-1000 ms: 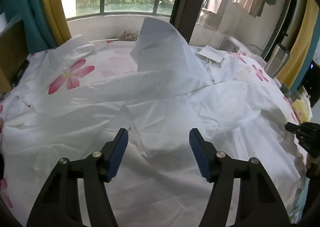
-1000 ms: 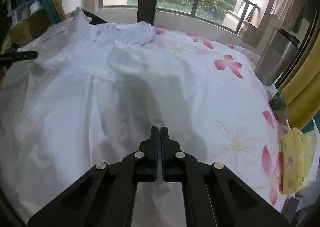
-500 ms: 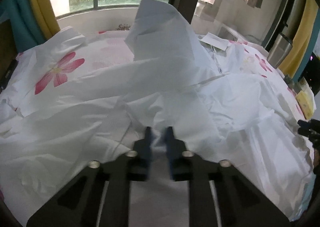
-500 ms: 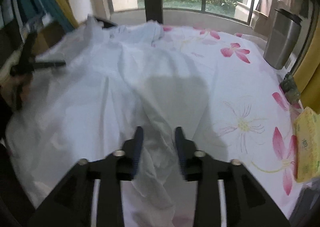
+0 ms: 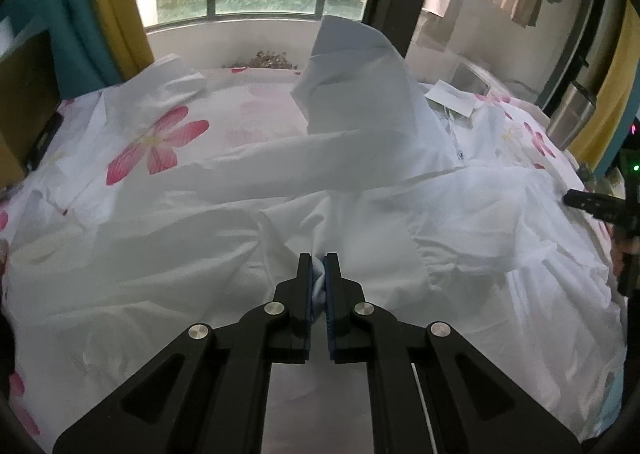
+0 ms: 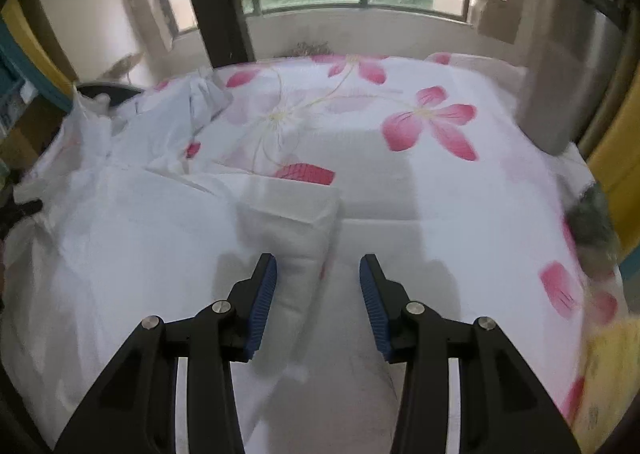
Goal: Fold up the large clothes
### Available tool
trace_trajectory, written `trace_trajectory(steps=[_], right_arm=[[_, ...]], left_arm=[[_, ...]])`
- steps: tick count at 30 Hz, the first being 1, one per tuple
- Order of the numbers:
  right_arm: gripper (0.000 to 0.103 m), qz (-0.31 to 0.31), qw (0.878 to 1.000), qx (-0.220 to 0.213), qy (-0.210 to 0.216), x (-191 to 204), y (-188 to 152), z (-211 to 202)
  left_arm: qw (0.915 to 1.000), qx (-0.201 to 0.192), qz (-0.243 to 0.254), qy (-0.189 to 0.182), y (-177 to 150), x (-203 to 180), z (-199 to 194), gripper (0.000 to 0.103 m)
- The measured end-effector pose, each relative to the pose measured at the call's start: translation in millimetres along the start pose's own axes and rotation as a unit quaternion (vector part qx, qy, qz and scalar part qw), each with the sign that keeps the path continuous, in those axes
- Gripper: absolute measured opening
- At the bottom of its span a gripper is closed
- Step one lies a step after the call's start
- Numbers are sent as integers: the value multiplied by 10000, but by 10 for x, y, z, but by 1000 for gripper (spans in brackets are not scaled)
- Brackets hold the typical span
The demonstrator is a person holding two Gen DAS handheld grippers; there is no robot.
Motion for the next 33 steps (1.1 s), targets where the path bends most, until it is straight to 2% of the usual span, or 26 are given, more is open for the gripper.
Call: trace_trajectory(steps=[1,2,6,9,13,17,21,24,26,28,33], right_arm=[[25,-132,9998,35,123,66,13,30],[2,-304,9993,70,206,139,18,49],[2,-965,9952,184,34,287,57,92],[2,-997,9947,170,-187,174,123,144],[2,-884,9958,133,-180,129,141,155],[2,-801,9964,97,-258,145,136,119],[4,-824,9956,108,-432,212,165,14],[18,-787,9957,44,-482,302,189,-101],[38,-719,9962,-43,-489,370,209,-181],[43,-636,9966,-94,-514,434,220,-238],[43,-433,9978,-98,-489,583,218,-302]], left_arm=[[10000,25,-65,15,-14,23,4,6],[9999,30,-111,31,-19,33,3,6],[9996,-32,-277,48,14,87,3,7],[9992,-66,-399,58,49,158,-18,14],[9985,-189,-505,133,108,352,-160,17],[9982,-335,-373,318,196,601,-332,30],[9968,-456,-186,623,359,955,-425,30],[9942,-475,-29,964,460,1293,-441,30],[9929,-480,12,1088,493,1473,-430,30],[9910,-471,-4,1254,520,1684,-404,30],[9837,-408,41,1753,521,2139,-311,30]])
Point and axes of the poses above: each gripper's, at about its wrist camera, not at the fingertips, and z roughly the way its jaws point, x to its left, y to its top, the point moved 9 cm from there along z, roughly the way its jaws point, and after that the axes turned 9 degrees about -x, right-handed, at the moved point
